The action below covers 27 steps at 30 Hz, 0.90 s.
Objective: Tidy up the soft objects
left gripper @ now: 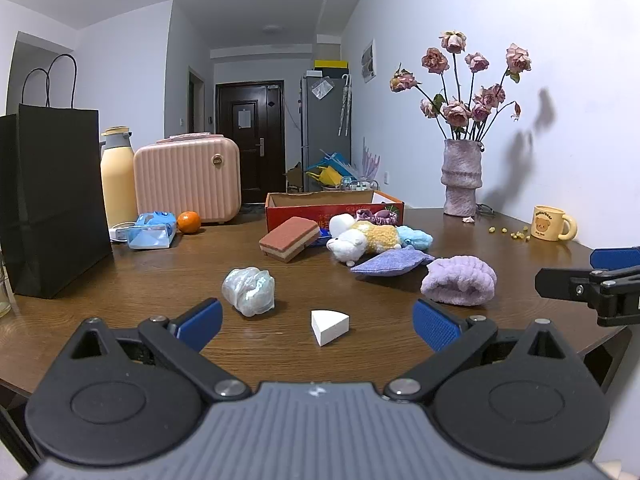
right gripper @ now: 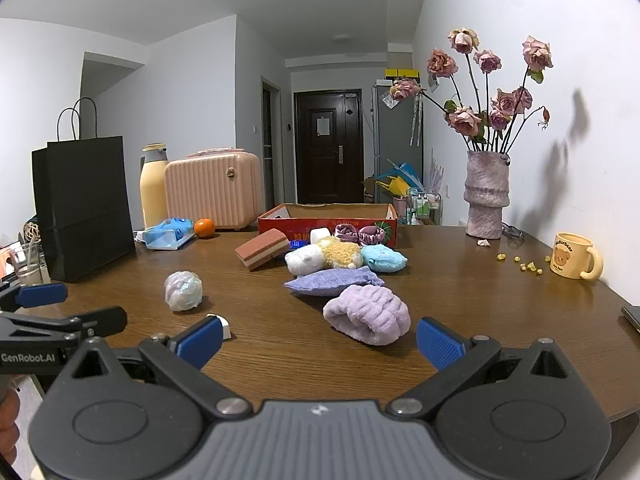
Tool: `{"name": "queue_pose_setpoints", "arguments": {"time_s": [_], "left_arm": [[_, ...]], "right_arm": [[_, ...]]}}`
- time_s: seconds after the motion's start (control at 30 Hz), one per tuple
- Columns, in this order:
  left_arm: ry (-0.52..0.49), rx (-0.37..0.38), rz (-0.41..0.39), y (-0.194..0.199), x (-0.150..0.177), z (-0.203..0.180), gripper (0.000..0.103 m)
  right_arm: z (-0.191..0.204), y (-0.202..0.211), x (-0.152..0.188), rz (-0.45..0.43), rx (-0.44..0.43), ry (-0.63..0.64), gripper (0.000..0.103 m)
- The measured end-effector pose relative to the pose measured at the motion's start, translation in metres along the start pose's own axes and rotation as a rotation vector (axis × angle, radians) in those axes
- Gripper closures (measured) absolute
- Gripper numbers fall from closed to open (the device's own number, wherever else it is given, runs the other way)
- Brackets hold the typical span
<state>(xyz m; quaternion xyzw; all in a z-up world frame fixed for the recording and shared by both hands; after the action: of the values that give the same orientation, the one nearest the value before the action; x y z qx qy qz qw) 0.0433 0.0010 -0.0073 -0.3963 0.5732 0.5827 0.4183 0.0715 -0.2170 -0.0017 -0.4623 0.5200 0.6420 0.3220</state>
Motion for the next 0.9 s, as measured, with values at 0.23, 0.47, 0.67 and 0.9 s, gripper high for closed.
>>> {"name": "queue_pose_setpoints", "arguments": {"time_s": [0.23,0.47,0.67,0.9], "left_arm": [[0.000,0.000,-0.001,-0.0005,0.0000,0.0001,0.000],[-0.001,0.001,-0.001,-0.0006,0.0004,-0.0002,0.000],[-0.002,0.002,-0.001,-0.0006,0.0016,-0.0010,0.000],[-0.002,0.002,-0.001,-0.0005,0.0015,-0.0012,0.000]], "right_arm": [[-0.0002,0.0003,-0.0002,0.001,0.001,0.001,0.000],[0.0000,0.0002,0.0002,0.001,0.000,0.002,0.000],[0.0000,0.0003,0.0005,0.001,-0.001,0.002,0.000],[-0.0001,0.0003,0.0006,0.002,-0.001,0.003,0.000]]}}
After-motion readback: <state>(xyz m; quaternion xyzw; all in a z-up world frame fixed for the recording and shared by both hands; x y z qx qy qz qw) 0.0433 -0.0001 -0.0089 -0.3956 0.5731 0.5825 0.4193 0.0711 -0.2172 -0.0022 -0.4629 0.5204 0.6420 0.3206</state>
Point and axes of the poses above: each gripper's, at about its wrist camera, not at the fingertips, and y roughly against the way its jaws point, z to its left, x to its underside, the point moved 5 cm from there along -y, roughly the way its jaws point, and after that the axes turned 3 degrees about z, right-handed, at the moved point
